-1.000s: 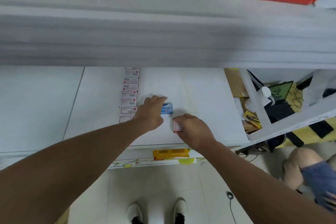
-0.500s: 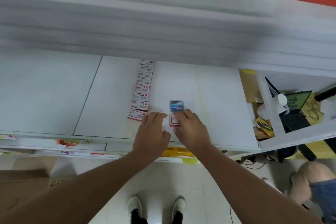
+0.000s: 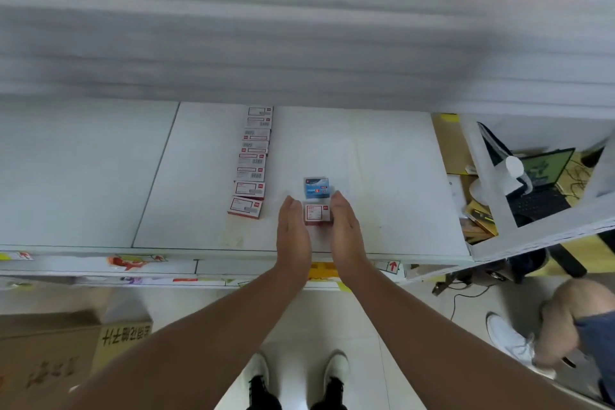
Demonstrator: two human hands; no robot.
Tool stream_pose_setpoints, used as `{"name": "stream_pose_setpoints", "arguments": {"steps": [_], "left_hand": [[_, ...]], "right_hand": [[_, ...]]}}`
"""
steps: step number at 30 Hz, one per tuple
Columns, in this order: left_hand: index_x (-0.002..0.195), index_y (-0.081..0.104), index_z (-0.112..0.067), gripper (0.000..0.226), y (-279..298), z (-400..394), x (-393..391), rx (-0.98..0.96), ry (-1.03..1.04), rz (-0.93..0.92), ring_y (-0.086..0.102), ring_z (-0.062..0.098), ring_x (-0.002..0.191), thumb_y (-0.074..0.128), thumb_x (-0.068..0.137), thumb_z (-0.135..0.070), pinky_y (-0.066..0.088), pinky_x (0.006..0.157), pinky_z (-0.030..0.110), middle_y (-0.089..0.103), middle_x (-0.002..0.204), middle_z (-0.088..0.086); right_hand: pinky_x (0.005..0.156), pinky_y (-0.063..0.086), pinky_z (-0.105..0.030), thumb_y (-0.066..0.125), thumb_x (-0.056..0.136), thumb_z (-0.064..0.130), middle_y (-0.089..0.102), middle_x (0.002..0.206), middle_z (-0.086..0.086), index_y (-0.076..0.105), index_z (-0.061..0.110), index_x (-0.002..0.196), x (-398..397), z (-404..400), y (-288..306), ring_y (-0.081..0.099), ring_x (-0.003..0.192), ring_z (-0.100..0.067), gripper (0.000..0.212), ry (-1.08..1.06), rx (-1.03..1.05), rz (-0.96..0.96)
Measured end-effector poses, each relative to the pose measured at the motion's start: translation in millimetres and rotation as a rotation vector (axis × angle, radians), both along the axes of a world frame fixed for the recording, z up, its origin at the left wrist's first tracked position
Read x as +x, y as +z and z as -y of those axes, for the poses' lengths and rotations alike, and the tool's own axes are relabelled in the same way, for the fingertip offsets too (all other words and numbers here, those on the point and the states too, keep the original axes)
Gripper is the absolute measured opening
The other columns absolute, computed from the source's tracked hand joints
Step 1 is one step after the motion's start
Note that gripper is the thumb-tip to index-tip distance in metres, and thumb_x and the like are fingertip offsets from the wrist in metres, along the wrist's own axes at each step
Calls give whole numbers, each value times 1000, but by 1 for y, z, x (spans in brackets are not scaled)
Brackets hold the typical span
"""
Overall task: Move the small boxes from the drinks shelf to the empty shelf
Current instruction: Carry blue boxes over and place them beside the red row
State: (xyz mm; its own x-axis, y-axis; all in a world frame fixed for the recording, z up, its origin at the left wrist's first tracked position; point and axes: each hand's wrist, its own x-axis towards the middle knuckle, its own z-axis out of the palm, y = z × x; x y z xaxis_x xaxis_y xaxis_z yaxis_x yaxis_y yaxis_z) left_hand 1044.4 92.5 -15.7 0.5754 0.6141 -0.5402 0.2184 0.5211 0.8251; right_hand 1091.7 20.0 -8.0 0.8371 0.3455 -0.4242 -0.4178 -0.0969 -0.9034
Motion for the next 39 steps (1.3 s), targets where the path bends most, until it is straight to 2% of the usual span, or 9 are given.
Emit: {"name": "stream_pose_setpoints", "arguments": {"steps": [5,11,21,24,26,28,30,33,39], "left_hand": [[140,67,-9,69,-12,1,22,-200,0,198,70,33,127,59,89,-56,51,115,50,73,135,19],[142,67,-15,65,-19,-12,46,-171,-25,159,73,28,124,55,95,-58,51,117,51,75,132,14],[133,70,-14,54,-13,-30,65,-8,-90,74,76,23,114,37,113,-51,59,86,24,78,120,11],[124,67,-27,41,2,-27,51,69,-109,49,72,15,111,33,116,-48,51,78,10,75,115,1],[131,62,-33,34,8,-26,37,172,-152,5,62,7,119,32,118,-44,44,93,9,68,127,-10],[160,47,-24,48,11,-30,17,320,-228,-46,45,5,137,35,117,-43,32,113,19,53,152,-9],[166,39,-21,54,11,-36,-1,459,-312,-104,38,8,149,38,117,-43,27,123,28,43,165,-7],[167,38,-26,57,19,-44,-22,560,-436,-176,37,10,152,45,114,-47,29,123,34,39,171,-5],[164,43,-29,64,52,-44,-65,756,-460,-319,48,18,149,60,106,-51,38,126,41,47,165,-2]], "right_hand": [[108,54,-42,41,114,42,77,124,-7,67,16,138,4,-19,-6,73,117,-21,43,-95,140,-108],[109,54,-43,43,112,45,78,120,-6,72,18,129,28,-24,-12,74,115,-20,43,-68,86,-88],[110,53,-40,31,113,52,76,122,2,67,28,136,56,-31,-15,72,114,-11,49,29,-69,-5],[87,52,-12,29,115,46,71,115,9,64,31,132,54,-16,-8,67,102,4,42,57,-107,27],[72,45,-5,29,116,45,65,108,18,61,34,124,50,-2,1,62,92,12,35,76,-145,30],[88,48,-16,31,114,52,68,116,14,62,30,133,44,11,9,64,106,3,43,117,-179,38],[111,40,-29,37,112,55,63,141,10,58,32,147,37,23,20,57,130,-10,47,142,-221,75],[114,28,-29,36,112,55,51,157,4,47,28,158,27,41,44,46,142,-16,54,294,-309,187],[124,33,-41,37,106,67,44,166,3,34,30,165,12,56,73,45,149,-22,69,643,-488,316]]}}
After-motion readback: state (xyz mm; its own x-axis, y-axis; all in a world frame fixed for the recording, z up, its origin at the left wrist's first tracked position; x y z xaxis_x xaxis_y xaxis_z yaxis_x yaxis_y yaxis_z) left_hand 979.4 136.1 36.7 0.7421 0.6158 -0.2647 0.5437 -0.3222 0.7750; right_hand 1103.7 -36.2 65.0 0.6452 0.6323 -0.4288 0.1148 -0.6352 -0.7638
